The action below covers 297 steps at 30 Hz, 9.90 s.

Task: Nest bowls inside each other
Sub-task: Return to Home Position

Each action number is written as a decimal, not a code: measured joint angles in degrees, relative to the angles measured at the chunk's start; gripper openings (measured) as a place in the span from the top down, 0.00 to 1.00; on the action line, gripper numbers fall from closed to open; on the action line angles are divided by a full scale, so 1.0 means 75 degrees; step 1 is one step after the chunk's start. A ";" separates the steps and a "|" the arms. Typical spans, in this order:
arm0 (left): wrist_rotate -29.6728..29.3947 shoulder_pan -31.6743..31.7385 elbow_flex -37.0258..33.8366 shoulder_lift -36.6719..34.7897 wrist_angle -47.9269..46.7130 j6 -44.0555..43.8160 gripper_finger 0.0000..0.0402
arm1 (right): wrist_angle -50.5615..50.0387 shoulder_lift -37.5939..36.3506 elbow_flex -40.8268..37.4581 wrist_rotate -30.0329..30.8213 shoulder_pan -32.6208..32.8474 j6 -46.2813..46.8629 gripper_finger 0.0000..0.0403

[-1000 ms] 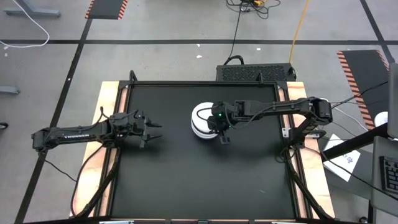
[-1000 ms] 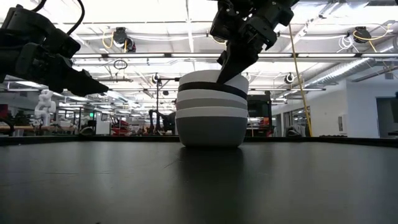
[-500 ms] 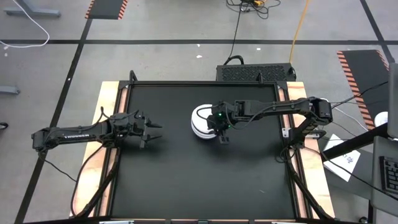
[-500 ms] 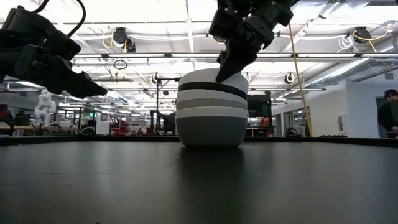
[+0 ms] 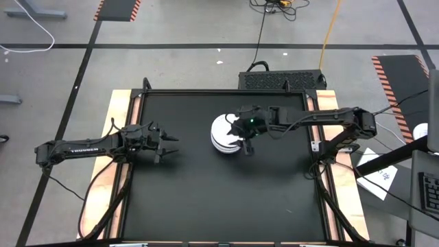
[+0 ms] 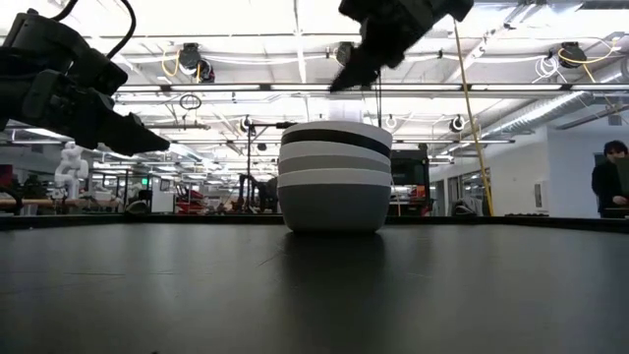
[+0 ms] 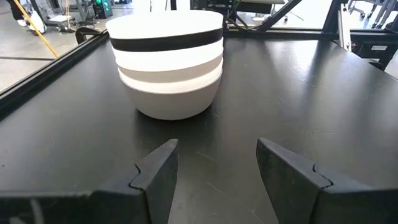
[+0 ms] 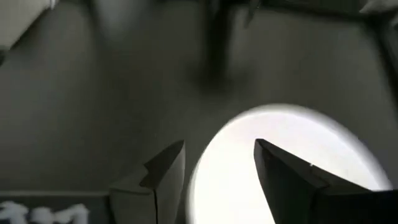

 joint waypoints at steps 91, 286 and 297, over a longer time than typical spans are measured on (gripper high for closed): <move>0.0006 0.0001 -0.0003 -0.0010 0.0792 -0.0007 0.46 | 0.6627 -0.1876 -0.5358 -0.0230 -0.0912 0.1156 0.58; 0.0300 -0.0698 0.0000 -0.0549 0.0374 0.0914 0.96 | 0.2570 -1.1599 -0.9055 0.0160 0.0176 0.1425 0.98; 0.0294 -0.1017 -0.0003 -0.0865 0.0817 0.1275 0.99 | 0.2498 -1.1605 -0.9060 0.0121 0.0537 0.1578 1.00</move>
